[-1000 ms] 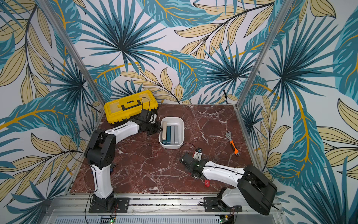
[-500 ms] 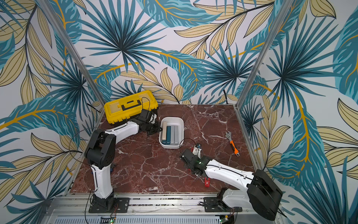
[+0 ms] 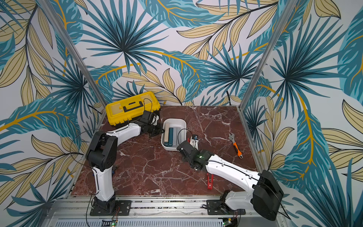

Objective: Put the pruning pliers into the storage box
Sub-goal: Place the pruning pliers in the storage box.

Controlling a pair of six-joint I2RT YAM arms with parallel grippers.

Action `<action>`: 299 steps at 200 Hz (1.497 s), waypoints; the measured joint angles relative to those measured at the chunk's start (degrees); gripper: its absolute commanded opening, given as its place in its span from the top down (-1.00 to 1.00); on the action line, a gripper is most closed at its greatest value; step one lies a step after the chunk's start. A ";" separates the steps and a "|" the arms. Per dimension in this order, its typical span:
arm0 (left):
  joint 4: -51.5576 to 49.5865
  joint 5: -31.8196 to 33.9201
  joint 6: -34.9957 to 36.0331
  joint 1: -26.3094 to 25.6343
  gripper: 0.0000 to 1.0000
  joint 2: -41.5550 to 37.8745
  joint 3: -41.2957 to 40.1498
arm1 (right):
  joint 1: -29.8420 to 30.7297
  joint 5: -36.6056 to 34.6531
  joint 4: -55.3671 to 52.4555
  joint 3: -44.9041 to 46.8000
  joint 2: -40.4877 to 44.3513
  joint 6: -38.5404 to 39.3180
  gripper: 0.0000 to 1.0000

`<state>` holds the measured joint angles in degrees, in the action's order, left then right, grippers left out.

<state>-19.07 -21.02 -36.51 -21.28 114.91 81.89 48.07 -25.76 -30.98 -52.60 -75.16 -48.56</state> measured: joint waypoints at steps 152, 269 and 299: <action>-0.33 -0.24 -0.50 -0.02 1.00 -0.26 -0.70 | -5.70 9.18 7.39 -22.40 -24.90 14.67 0.69; -0.20 -0.59 -0.59 -0.02 1.00 -0.28 -0.76 | -8.39 12.76 8.70 -28.52 -32.85 17.49 0.72; -0.20 -0.68 -0.61 -0.02 1.00 -0.28 -0.76 | -8.61 13.53 8.72 -29.70 -34.93 17.64 0.72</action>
<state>-19.27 -21.69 -37.12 -21.30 114.63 81.12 39.46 -12.23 -22.26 -82.30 -110.08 -30.92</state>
